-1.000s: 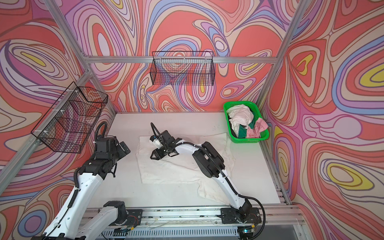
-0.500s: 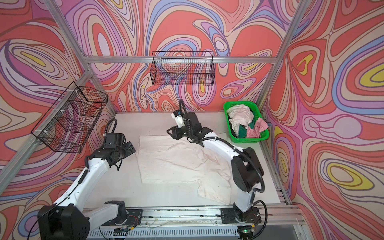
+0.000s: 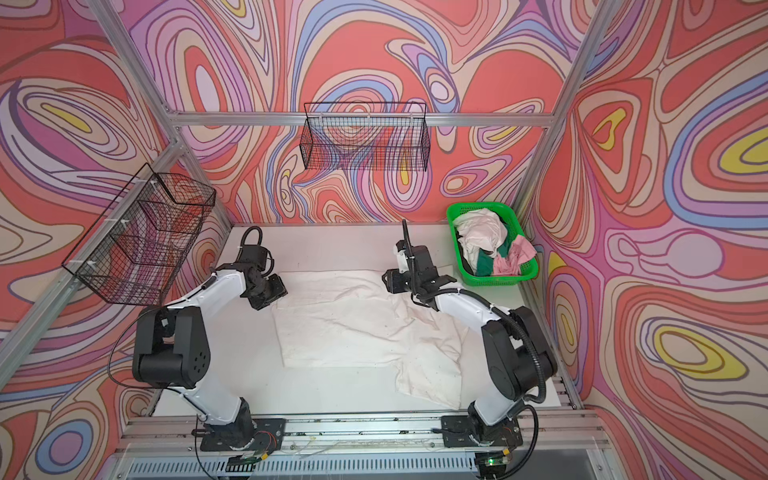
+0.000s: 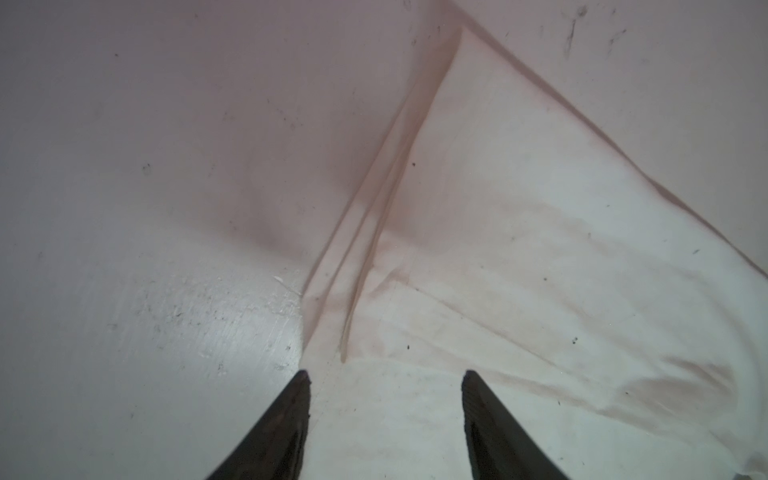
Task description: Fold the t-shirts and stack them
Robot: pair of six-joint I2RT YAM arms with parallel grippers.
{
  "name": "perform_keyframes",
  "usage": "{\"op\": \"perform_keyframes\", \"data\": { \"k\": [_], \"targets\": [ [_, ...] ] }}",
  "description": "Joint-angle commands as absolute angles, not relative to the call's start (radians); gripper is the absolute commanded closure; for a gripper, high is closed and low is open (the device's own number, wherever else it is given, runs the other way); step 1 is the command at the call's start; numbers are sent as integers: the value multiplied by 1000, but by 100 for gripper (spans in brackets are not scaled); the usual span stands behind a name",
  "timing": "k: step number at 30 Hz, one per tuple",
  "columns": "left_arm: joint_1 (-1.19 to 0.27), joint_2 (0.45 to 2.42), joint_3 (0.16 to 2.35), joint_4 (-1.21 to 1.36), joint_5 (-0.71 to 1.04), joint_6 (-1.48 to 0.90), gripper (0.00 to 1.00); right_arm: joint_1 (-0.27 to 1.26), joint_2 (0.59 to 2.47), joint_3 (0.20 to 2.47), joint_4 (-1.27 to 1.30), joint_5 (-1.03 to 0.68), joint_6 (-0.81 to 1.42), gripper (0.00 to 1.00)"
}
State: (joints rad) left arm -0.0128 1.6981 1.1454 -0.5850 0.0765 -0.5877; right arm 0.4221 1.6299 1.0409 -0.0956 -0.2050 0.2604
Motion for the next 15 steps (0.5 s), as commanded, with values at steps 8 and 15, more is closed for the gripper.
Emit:
{"op": "perform_keyframes", "data": {
  "k": [8, 15],
  "targets": [
    [-18, 1790, 1176, -594, 87, -551, 58, 425, 1589, 1010, -27, -233, 281, 45],
    [-21, 1822, 1182, -590, 34, -541, 61, 423, 1583, 999, -13, -242, 287, 45]
  ]
}}
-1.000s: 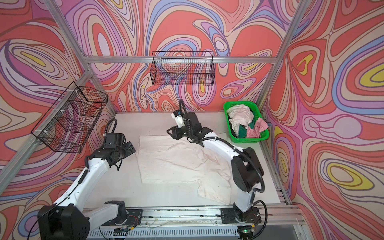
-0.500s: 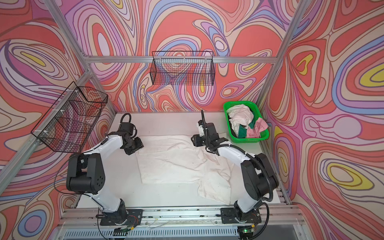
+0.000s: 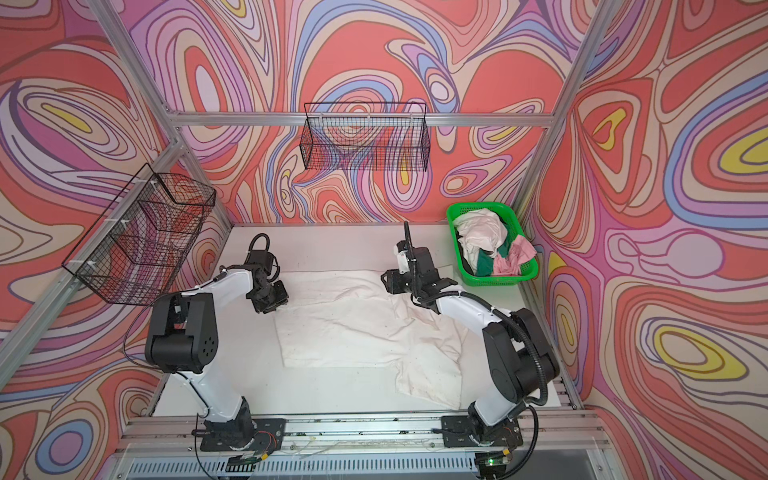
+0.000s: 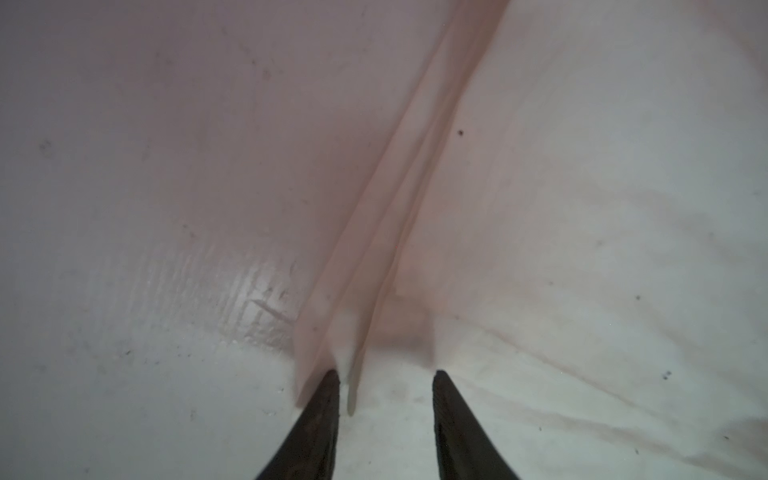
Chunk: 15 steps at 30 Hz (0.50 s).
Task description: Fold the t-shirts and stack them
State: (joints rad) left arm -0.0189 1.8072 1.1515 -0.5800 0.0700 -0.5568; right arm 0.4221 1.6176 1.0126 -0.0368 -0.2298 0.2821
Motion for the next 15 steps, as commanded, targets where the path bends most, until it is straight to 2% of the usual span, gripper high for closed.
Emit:
{"op": "perform_keyframes", "data": {
  "k": [1, 7, 15],
  "targets": [
    [-21, 1826, 1187, -590, 33, -537, 63, 425, 1583, 998, -12, -245, 291, 45],
    [-21, 1834, 1184, -580, 41, -534, 72, 424, 1579, 993, -11, -249, 293, 45],
    [-25, 1847, 1186, -581, 51, -525, 78, 424, 1583, 991, -6, -253, 296, 45]
  ]
}}
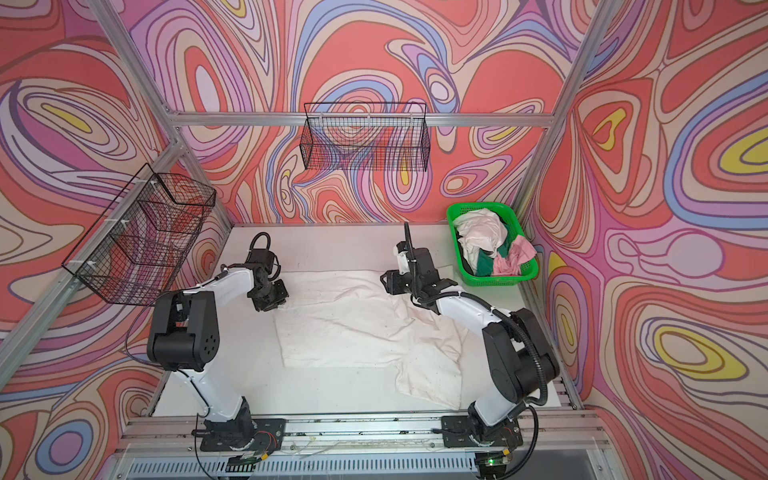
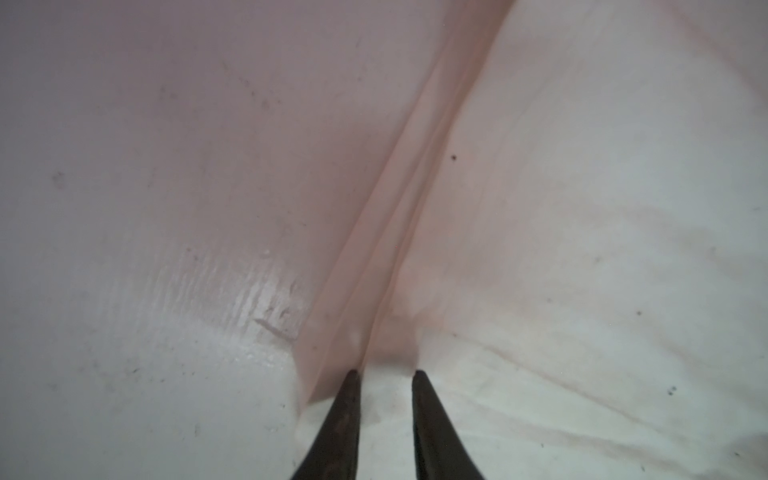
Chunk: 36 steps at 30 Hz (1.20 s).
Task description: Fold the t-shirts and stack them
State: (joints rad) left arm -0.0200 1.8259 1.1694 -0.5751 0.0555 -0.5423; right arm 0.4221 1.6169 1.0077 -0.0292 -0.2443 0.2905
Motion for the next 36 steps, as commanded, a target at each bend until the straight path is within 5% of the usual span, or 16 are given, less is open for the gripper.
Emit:
{"op": "perform_keyframes", "data": {
  "k": [1, 10, 36],
  "targets": [
    [-25, 1847, 1186, -582, 50, -524, 81, 423, 1582, 987, -5, -255, 296, 45],
    [-25, 1831, 1195, -577, 51, -511, 100, 424, 1585, 982, 0, -259, 301, 45],
    [-25, 1702, 1318, -461, -71, -370, 100, 424, 1632, 980, -32, -210, 336, 45]
  ]
}}
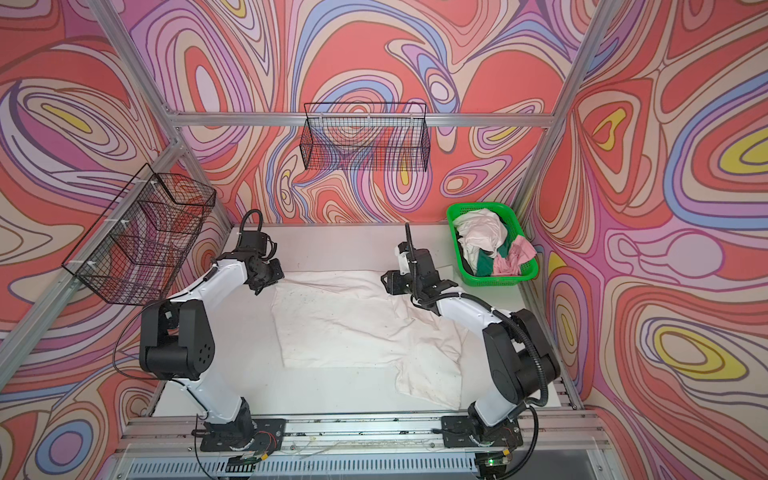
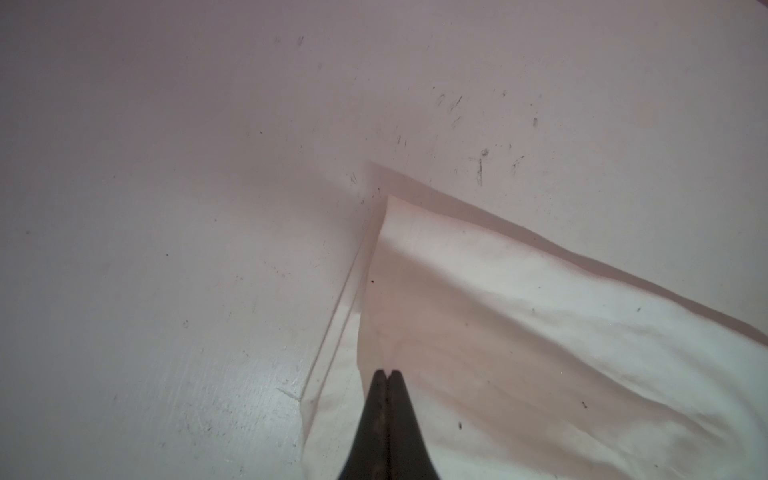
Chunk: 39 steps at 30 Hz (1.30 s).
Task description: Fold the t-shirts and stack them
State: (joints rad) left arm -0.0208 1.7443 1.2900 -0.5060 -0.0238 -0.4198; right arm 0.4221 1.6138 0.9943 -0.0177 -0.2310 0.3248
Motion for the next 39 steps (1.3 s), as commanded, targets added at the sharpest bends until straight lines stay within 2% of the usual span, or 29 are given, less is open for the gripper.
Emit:
{"op": "perform_keyframes", "data": {
  "k": [1, 9, 13, 14, 16, 17, 20, 24, 33, 39],
  "targets": [
    [-25, 1691, 1317, -445, -80, -359, 100, 423, 1634, 980, -35, -206, 337, 45],
    [-37, 1592, 1125, -243, -127, -381, 100, 420, 1650, 977, -41, -202, 345, 45],
    [-37, 1570, 1067, -255, -109, -466, 100, 420, 1648, 973, -42, -210, 346, 45],
    [-37, 1565, 1051, -256, -91, -487, 94, 420, 1648, 973, -40, -212, 347, 45],
    [-37, 1560, 1019, -287, -61, -553, 71, 420, 1652, 975, -40, -217, 346, 45],
    [-37, 1564, 1009, -302, -55, -576, 65, 420, 1654, 976, -40, -220, 346, 44],
    [-37, 1580, 973, -311, -26, -625, 60, 420, 1655, 974, -32, -237, 349, 44],
    [-37, 1634, 963, -317, 0, -639, 60, 419, 1651, 971, -30, -243, 349, 44],
    [-38, 1749, 1012, -358, 33, -627, 70, 420, 1641, 956, -23, -241, 349, 44],
    [-43, 1764, 1019, -362, 17, -621, 70, 420, 1637, 953, -18, -240, 348, 44]
  ]
}}
